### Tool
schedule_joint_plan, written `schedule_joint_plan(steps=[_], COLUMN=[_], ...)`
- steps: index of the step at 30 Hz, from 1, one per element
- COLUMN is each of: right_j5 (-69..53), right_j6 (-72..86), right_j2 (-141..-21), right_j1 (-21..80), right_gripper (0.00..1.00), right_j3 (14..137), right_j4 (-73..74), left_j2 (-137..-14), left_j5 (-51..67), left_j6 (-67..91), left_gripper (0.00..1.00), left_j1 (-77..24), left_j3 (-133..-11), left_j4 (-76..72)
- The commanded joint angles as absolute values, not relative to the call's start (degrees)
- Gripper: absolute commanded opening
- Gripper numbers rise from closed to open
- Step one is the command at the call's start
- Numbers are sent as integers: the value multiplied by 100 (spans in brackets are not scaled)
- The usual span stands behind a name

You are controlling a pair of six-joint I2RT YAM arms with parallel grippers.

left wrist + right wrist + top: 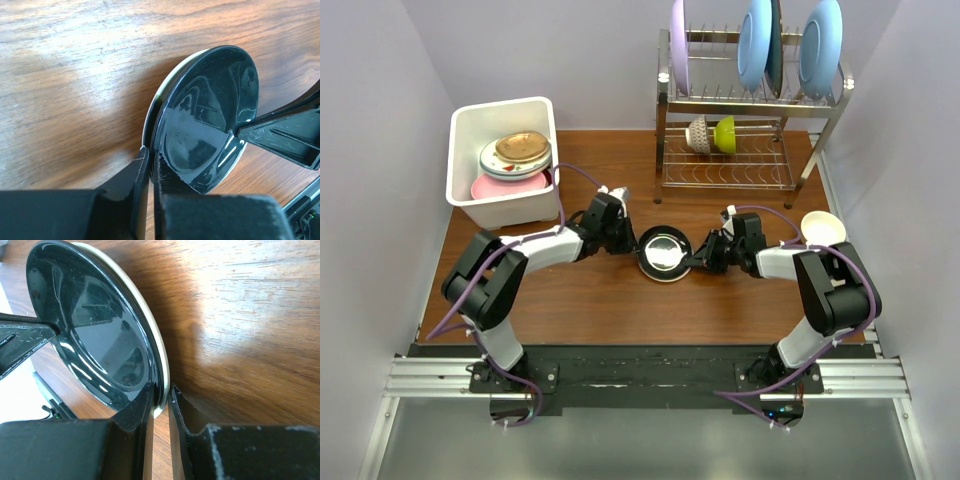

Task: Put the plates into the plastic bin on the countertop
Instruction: Pick up the plate at the center of the board.

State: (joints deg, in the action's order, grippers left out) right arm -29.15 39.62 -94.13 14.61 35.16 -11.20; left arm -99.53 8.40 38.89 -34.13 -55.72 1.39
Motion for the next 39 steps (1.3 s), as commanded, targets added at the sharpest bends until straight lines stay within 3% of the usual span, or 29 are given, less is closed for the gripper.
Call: schedule_joint_plan(steps=[1, 5, 6, 9, 12, 23, 28, 39], right_j5=[-2338, -2347, -2347, -2461, -2470, -2505, -2908, -3155], right_j6=[3437, 3463, 3472, 3472, 3498, 3621, 3919, 4210], right_j2=[-9738, -9686, -9616, -9397, -9124, -8974, -8886, -8289], right_j1=[1538, 1538, 1538, 1538, 1538, 1538, 1512, 1459], right_gripper=[8, 18, 30, 55, 67, 66, 66, 53], right_j3=[3305, 3313, 3313, 3296, 3313, 3419, 3130, 2848], right_j4=[-360, -317, -299, -299, -194, -18, -622, -1055], left_j2=[-9967, -9905, -9862, -9818, -9782, -9282, -9088, -9044], left_j5=[1037, 1002, 993, 976, 1028, 1529, 1670, 1722], left_j6=[3806, 3814, 3814, 3806, 3849, 4280, 4421, 4316], left_gripper=[1, 0, 0, 0, 0, 0, 0, 0], left_j1=[-3480, -3480, -3480, -3480, -3480, -3463, -3463, -3463], left_j3=[-5757, -5748, -5748, -5774, -5792, -5678, -5660, -5502], left_j4=[-97, -79, -62, -27, -35, -334, -387, -229])
